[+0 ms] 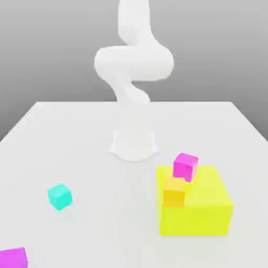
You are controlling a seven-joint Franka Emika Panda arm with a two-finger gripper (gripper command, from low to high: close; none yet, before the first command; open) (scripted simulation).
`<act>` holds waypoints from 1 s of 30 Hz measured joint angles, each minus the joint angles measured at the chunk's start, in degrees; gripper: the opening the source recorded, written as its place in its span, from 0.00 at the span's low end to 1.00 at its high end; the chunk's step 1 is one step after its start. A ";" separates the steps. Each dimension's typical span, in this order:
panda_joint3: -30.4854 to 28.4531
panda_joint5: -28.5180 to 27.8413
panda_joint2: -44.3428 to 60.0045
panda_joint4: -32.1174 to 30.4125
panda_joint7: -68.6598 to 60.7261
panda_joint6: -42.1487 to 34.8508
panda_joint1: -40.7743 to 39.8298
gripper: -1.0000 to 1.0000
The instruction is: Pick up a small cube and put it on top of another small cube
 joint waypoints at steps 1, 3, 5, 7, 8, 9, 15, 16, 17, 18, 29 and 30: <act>-0.33 -0.69 2.13 -1.53 0.79 1.51 -1.28 0.50; -1.07 -1.94 6.30 -4.48 2.25 4.46 -3.82 0.50; -2.00 -3.06 10.40 -7.36 3.61 7.35 -6.26 0.50; -3.15 -4.06 14.46 -10.23 4.88 10.22 -8.59 0.50; -3.80 -4.50 16.51 -11.67 5.47 11.66 -9.73 0.50; -4.46 -4.86 18.57 -13.12 6.01 13.12 -10.89 0.50; -9.88 -5.01 32.01 -22.29 7.85 22.67 -16.97 0.50; -10.90 -4.29 34.27 -23.84 7.62 24.29 -17.67 0.50; -11.81 -3.17 36.45 -25.35 7.09 25.86 -18.30 0.50; -12.51 -1.51 38.59 -26.84 6.20 27.40 -19.70 0.50; -1.84 11.71 57.03 -26.29 -2.97 41.86 -29.08 0.00; -1.84 11.67 57.03 -26.29 -2.93 41.86 -29.09 0.00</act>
